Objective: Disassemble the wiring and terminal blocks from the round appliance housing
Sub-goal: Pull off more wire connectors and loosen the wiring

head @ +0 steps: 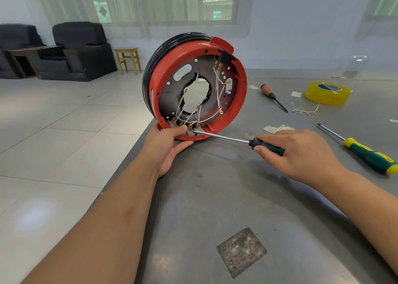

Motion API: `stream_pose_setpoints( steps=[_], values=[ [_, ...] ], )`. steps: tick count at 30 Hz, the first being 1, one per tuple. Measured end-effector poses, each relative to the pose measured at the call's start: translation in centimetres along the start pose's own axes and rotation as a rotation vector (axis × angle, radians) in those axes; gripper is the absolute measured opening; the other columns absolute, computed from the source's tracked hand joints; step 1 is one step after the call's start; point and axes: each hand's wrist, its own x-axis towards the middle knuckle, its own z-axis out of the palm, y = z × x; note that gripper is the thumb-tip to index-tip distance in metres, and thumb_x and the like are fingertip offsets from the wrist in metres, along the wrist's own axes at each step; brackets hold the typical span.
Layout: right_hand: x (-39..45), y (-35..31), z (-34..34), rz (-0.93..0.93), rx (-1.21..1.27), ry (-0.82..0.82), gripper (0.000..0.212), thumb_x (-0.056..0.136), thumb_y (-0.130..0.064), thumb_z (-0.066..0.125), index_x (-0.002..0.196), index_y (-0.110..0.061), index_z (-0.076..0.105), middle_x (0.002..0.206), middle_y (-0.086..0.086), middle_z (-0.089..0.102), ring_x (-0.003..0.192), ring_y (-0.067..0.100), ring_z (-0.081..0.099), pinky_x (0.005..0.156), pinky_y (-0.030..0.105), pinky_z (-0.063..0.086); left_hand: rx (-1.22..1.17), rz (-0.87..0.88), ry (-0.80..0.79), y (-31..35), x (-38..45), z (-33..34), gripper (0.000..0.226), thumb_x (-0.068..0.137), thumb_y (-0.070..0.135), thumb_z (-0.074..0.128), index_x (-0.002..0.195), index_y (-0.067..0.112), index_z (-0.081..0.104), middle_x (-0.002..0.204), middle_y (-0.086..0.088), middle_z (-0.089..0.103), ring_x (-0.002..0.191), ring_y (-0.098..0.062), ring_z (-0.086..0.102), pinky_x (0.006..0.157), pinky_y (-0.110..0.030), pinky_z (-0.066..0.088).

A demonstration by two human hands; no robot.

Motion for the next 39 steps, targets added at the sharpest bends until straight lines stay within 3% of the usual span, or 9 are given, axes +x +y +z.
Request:
stream_pose_setpoints(
  steps=[6,12,18,21,26,35,39],
  values=[
    [0.0,-0.8,0.2,-0.011,-0.015,0.035,0.038,0.095,-0.048,0.052,0.115,-0.029,0.077,0.074,0.001,0.067,0.07,0.028,0.062,0.054,0.035,0.049,-0.103,-0.034,0.021,0.2,-0.1,-0.1,0.022,0.095,-0.007,0.066,0.115,-0.002,0.062,0.105,-0.022,0.076,0.093,-0.036,0.079,0.071,-0.041,0.065],
    [0.2,-1.6,0.1,-0.025,-0.069,0.028,0.039,0.097,-0.05,0.046,0.109,-0.028,0.076,0.066,-0.004,0.059,0.058,0.022,0.051,0.046,0.028,0.039,-0.153,-0.029,0.026,0.3,-0.2,0.0,0.022,0.096,-0.005,0.065,0.117,-0.006,0.06,0.082,-0.014,0.079,0.087,-0.034,0.079,0.072,-0.042,0.066],
    [0.4,-1.4,-0.4,-0.001,-0.014,-0.006,0.036,0.095,-0.047,0.049,0.107,-0.028,0.077,0.071,0.004,0.066,0.069,0.03,0.06,0.057,0.033,0.046,-0.138,-0.035,0.029,0.4,-0.4,0.0,0.025,0.095,-0.007,0.066,0.12,-0.007,0.06,0.102,-0.022,0.077,0.091,-0.036,0.079,0.071,-0.042,0.066],
    [0.8,-1.0,-1.0,0.018,0.013,-0.043,0.033,0.094,-0.044,0.054,0.112,-0.031,0.078,0.076,0.003,0.069,0.069,0.03,0.061,0.06,0.039,0.051,-0.076,-0.013,0.007,0.2,-0.4,0.0,0.032,0.093,-0.009,0.067,0.123,0.0,0.059,0.114,-0.022,0.075,0.098,-0.035,0.078,0.078,-0.044,0.066],
    [0.9,-0.8,-1.5,0.005,-0.027,-0.021,0.032,0.09,-0.043,0.058,0.11,-0.03,0.079,0.073,0.0,0.071,0.064,0.029,0.06,0.055,0.035,0.051,0.007,0.016,-0.017,-0.1,-0.3,0.1,0.047,0.09,-0.012,0.069,0.132,0.006,0.057,0.12,-0.019,0.074,0.1,-0.031,0.078,0.084,-0.045,0.065],
    [1.0,-0.9,-1.7,0.013,-0.051,-0.039,0.035,0.09,-0.045,0.056,0.11,-0.029,0.079,0.072,-0.004,0.069,0.062,0.024,0.056,0.052,0.03,0.047,0.017,0.016,-0.006,-0.2,-0.1,0.0,0.05,0.088,-0.014,0.069,0.131,0.008,0.057,0.121,-0.019,0.073,0.099,-0.031,0.078,0.083,-0.045,0.065],
    [0.8,-1.1,-1.3,0.029,-0.07,-0.07,0.039,0.093,-0.048,0.05,0.115,-0.032,0.077,0.081,0.001,0.071,0.071,0.029,0.061,0.058,0.036,0.05,0.028,0.029,-0.008,-0.2,-0.1,0.2,0.055,0.087,-0.014,0.07,0.134,0.011,0.056,0.123,-0.017,0.071,0.101,-0.031,0.077,0.088,-0.049,0.064]
  ],
)
